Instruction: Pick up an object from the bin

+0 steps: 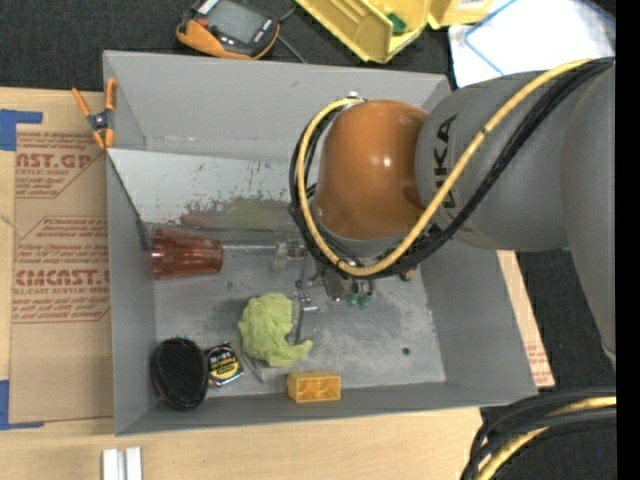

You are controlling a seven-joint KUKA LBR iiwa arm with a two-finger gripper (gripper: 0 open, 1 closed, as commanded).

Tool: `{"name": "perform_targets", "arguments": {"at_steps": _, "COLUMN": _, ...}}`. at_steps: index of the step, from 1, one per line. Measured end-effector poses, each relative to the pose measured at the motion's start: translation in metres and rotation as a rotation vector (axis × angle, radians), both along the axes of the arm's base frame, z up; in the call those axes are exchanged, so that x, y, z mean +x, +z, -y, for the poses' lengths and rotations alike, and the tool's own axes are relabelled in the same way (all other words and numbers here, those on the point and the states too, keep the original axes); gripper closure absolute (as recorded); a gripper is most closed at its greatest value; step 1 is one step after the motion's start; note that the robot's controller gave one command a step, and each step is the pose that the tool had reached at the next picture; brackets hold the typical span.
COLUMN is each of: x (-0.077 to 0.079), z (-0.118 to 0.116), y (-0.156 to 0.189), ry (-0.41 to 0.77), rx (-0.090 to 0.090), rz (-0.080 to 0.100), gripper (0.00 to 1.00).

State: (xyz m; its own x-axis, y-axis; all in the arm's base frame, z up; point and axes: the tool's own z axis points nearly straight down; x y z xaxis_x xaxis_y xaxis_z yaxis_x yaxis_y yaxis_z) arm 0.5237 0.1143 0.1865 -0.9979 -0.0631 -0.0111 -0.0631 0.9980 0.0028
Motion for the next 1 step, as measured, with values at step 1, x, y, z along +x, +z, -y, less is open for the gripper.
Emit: {"name": "perform_targets", "arguments": {"at_steps": 1, "x": -0.0237, "z": 0.0095, "y": -0.0588, "ry": 0.185, "rx": -0.002, "rz": -0.002, "gripper": 0.0}}
